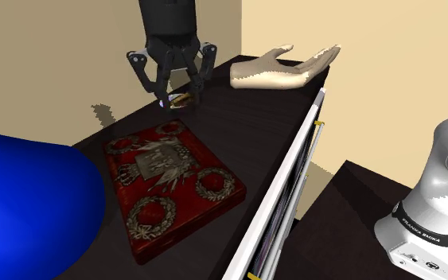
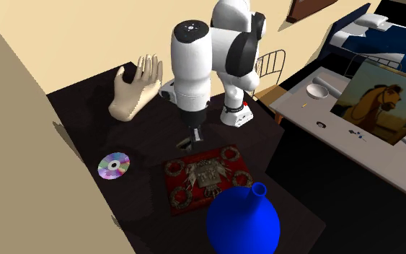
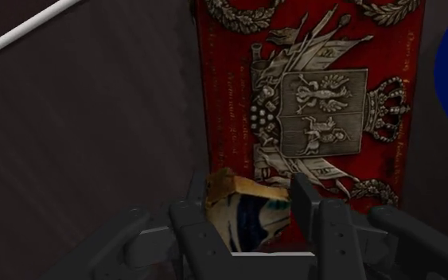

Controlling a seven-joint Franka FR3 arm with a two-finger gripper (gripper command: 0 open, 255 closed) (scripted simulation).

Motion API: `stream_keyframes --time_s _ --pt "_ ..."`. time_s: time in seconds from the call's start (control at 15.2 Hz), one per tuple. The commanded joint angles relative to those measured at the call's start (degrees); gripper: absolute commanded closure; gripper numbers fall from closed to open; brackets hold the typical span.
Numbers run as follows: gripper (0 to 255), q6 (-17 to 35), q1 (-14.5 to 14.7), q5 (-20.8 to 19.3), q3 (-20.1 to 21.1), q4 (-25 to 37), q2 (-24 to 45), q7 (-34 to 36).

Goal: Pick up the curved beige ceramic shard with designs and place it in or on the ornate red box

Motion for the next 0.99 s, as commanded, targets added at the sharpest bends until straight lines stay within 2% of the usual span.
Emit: stream_keyframes --time_s 0.0,0.26,0.92 --pt "255 -0.4 1.9 -1.1 1.2 2.3 2.1 3.0" --pt "255 -2.5 6.2 -3.8 3.2 9.0 7.3 8.7" --pt "255 6.4 5.1 -2.7 3.0 -2.1 4.8 8.4"
